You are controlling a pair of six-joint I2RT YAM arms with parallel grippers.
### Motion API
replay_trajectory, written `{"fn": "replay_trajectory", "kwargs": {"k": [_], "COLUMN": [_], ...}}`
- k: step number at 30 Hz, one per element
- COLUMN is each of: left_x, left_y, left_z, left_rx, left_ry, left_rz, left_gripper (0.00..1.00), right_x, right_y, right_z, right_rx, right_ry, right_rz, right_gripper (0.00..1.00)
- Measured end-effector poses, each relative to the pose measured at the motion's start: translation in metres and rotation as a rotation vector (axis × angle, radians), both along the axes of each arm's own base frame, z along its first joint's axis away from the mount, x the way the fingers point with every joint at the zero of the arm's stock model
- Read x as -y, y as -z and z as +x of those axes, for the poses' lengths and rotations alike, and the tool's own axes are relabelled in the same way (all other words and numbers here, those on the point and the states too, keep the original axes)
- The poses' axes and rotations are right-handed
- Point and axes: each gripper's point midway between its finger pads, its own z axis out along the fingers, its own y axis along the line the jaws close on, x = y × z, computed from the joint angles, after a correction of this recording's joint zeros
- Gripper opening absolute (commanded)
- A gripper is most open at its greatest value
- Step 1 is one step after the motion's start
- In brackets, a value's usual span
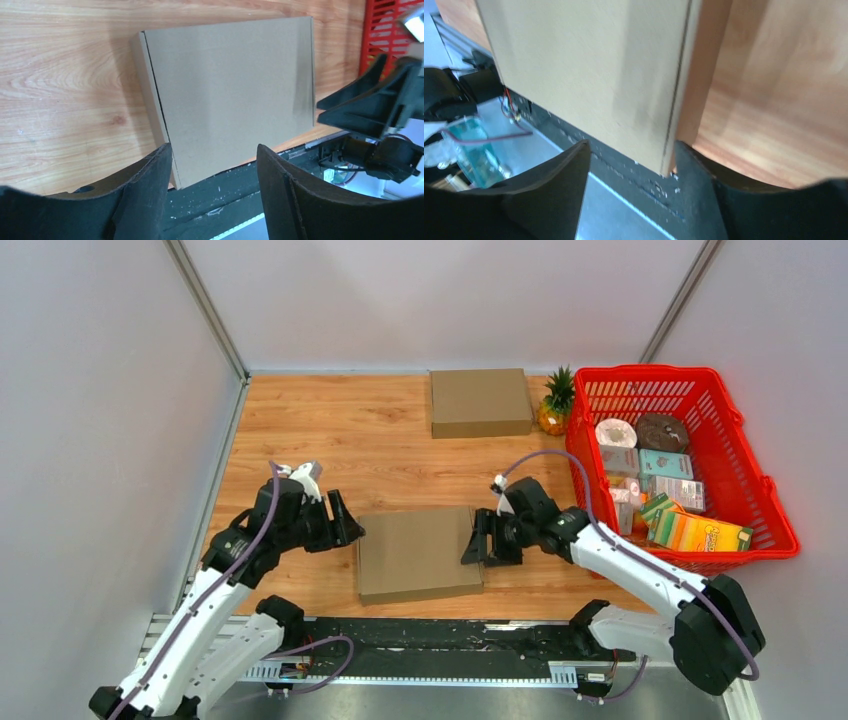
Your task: Fold the paper box
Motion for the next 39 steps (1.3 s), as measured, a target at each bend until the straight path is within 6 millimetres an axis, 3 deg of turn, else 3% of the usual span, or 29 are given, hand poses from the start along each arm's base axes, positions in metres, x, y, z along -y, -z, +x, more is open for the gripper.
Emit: {"fn": "replay_trajectory", "kwargs": {"k": [2, 5, 8, 11, 16, 21, 27, 35, 39], "left_x": [0.002, 0.005, 0.008, 0.010, 0.033, 0.035, 0.000, -0.090, -0.124], "left_y": [0.006, 0.035, 0.085, 0.121, 0.124, 0.122, 0.117, 0.108, 0.111], "left_z": [0.006, 0.015, 0.017, 0.015, 0.036, 0.062, 0.132, 0.227, 0.257], "left_rx": [-0.015, -0.084, -0.218, -0.319, -0.302, -0.275, -0.263, -0.244, -0.248], "left_ry": [-0.005, -0.016, -0.019, -0.026, 0.002, -0.030, -0.219, -0.485, -0.555], "left_rz": [0.010, 0.042, 0.095, 0.125, 0.038, 0.032, 0.033, 0.019, 0.014], "left_gripper": [0.72, 0.72, 0.72, 0.72, 0.63, 0.62, 0.62, 0.62, 0.60], "right_x": [-0.008, -0.003, 0.002, -0.001, -0.008, -0.016, -0.052, -0.137, -0.170], "right_y": [-0.014, -0.027, -0.023, -0.006, 0.026, 0.024, 0.018, 0.012, 0.009], "right_z": [0.024, 0.042, 0.047, 0.049, 0.051, 0.075, 0.150, 0.260, 0.303], "right_rx": [0.087, 0.193, 0.223, 0.189, 0.116, 0.125, 0.199, 0.329, 0.406], "right_ry": [-0.011, -0.015, -0.037, -0.060, -0.076, -0.057, -0.045, -0.026, -0.006], "right_rz": [-0.019, -0.071, -0.114, -0.140, -0.157, -0.188, -0.225, -0.127, -0.094], "right_gripper": [0.82, 0.87, 0.83, 0.76, 0.72, 0.68, 0.68, 0.70, 0.71]}}
